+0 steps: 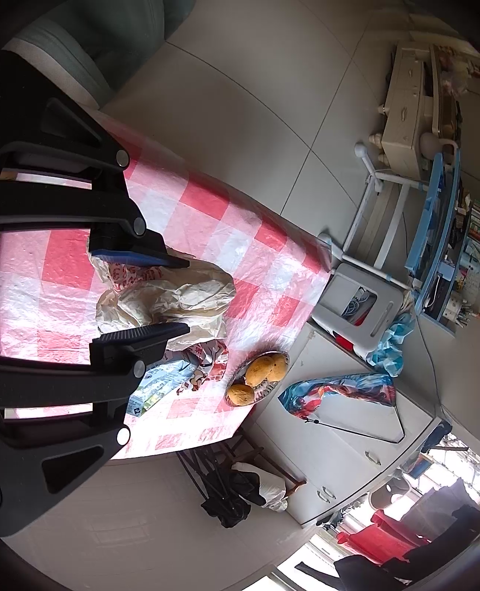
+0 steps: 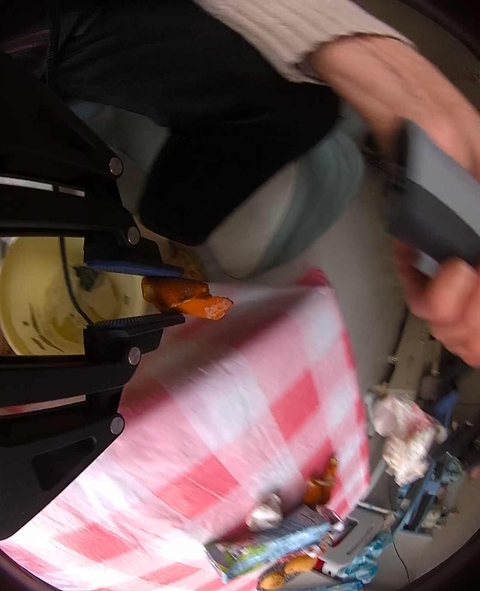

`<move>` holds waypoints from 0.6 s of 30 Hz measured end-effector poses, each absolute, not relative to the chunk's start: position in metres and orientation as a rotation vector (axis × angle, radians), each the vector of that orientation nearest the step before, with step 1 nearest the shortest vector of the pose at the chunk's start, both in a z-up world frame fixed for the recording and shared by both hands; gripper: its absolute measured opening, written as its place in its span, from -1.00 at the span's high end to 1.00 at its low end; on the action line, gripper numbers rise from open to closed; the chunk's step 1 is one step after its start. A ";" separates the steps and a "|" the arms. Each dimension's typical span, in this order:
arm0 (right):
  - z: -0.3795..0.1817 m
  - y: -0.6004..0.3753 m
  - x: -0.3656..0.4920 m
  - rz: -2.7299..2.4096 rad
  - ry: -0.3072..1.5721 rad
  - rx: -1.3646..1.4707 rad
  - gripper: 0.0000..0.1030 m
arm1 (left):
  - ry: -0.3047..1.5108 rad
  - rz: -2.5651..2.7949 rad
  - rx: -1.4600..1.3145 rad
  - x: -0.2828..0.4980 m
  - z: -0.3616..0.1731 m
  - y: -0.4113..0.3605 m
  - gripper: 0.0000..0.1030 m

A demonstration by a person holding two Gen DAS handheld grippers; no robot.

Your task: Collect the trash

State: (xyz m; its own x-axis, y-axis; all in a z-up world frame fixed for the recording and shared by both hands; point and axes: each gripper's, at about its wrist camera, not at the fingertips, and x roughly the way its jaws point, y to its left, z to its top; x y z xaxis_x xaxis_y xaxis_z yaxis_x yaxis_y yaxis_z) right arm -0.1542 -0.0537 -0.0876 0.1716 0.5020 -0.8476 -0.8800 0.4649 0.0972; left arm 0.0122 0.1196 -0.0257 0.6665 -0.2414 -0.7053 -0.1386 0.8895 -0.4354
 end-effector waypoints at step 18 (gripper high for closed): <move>-0.110 -0.054 -0.166 0.982 1.028 -0.539 -0.08 | 0.847 -0.061 -0.485 0.012 -0.026 0.119 0.46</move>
